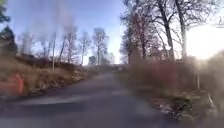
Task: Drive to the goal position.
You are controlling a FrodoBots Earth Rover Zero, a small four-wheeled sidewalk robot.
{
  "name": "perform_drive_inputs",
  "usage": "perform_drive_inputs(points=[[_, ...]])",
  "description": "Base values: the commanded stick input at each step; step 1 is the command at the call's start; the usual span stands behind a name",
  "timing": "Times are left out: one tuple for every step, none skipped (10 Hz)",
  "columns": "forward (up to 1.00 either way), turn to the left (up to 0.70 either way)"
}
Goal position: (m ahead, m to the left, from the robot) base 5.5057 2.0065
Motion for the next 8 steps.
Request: perform_drive_inputs(points=[[1.00, 0.21], [1.00, 0.40], [1.00, 0.40], [1.00, 0.40], [1.00, 0.40], [1.00, 0.18], [1.00, 0.00], [1.00, 0.00]])
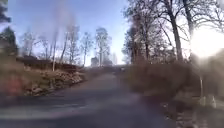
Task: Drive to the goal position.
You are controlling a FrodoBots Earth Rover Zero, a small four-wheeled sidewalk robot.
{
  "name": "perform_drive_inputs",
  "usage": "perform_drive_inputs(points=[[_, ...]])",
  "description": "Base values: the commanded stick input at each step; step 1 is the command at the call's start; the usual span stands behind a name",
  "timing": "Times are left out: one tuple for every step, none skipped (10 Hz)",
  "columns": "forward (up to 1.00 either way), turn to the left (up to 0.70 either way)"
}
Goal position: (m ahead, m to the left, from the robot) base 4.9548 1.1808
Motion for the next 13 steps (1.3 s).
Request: perform_drive_inputs(points=[[1.00, 0.00], [1.00, 0.00], [1.00, 0.00], [1.00, 0.00], [1.00, 0.00], [1.00, 0.00], [1.00, 0.00], [1.00, 0.00], [1.00, 0.00], [1.00, 0.00], [1.00, 0.00], [1.00, 0.00], [1.00, 0.00]])
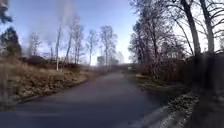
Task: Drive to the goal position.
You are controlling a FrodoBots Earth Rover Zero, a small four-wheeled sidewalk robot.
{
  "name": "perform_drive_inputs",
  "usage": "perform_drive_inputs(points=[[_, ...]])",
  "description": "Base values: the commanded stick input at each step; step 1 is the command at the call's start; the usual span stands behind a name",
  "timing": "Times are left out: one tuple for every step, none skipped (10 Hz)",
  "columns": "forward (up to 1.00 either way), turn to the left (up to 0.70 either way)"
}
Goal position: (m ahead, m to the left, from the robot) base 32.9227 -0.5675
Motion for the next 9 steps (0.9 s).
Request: perform_drive_inputs(points=[[1.00, 0.00], [1.00, 0.00], [1.00, 0.00], [1.00, 0.00], [1.00, 0.00], [1.00, 0.00], [1.00, 0.00], [1.00, 0.00], [1.00, 0.00]])
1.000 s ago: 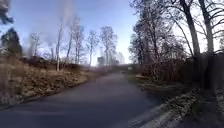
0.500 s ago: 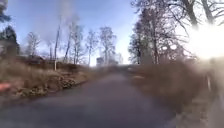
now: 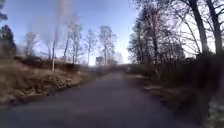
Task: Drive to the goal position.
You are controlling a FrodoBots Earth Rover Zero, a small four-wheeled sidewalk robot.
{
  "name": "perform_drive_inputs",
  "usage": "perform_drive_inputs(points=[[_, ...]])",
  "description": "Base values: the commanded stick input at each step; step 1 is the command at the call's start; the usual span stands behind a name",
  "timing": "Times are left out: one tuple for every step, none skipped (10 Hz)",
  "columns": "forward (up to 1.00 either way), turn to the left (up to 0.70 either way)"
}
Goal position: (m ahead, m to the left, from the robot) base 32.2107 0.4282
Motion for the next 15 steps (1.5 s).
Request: perform_drive_inputs(points=[[1.00, 0.00], [1.00, 0.00], [1.00, 0.00], [1.00, 0.00], [1.00, 0.00], [1.00, 0.00], [1.00, 0.00], [1.00, 0.00], [1.00, 0.00], [1.00, 0.00], [1.00, 0.00], [1.00, 0.00], [1.00, 0.00], [1.00, 0.00], [1.00, 0.00]])
